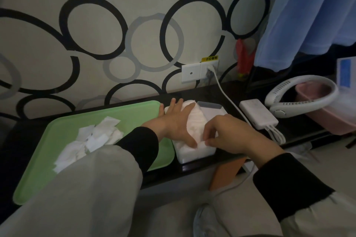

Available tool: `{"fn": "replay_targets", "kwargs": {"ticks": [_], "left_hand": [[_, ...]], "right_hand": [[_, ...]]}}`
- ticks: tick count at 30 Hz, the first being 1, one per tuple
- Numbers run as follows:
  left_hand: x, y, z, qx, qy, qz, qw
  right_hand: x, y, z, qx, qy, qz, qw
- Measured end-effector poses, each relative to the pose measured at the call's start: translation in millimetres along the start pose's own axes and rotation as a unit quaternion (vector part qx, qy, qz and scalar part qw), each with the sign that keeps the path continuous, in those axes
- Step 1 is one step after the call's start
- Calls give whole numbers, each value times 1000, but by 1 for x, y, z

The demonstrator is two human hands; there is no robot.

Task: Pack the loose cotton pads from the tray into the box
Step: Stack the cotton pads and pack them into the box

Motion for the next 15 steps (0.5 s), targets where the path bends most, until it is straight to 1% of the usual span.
{"fn": "replay_targets", "kwargs": {"ticks": [3,5,7,9,12,15], "left_hand": [[5,3,0,23,-11,-20,999],[14,11,3,63,-22,-47,997],[29,22,11,107,-33,-86,990],[46,32,27,154,-38,-145,977],[78,40,66,193,-14,-223,955],[107,35,109,228,31,-228,946]], "right_hand": [[-2,5,5,31,-6,-12,999],[-4,9,9,22,-8,-31,999],[-8,12,15,-3,-3,-63,998],[-14,14,21,-35,-1,-99,995],[-27,9,45,-73,18,-134,988],[-43,-2,75,-95,48,-142,984]]}}
Point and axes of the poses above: each hand's wrist, its own x-axis away from the middle knuckle, its own y-axis out of the back of the hand, z = x × y, the point moved 6 cm from there along -x, towards the middle knuckle, and after that the axes turned 6 degrees about y, right-handed, at the moved point
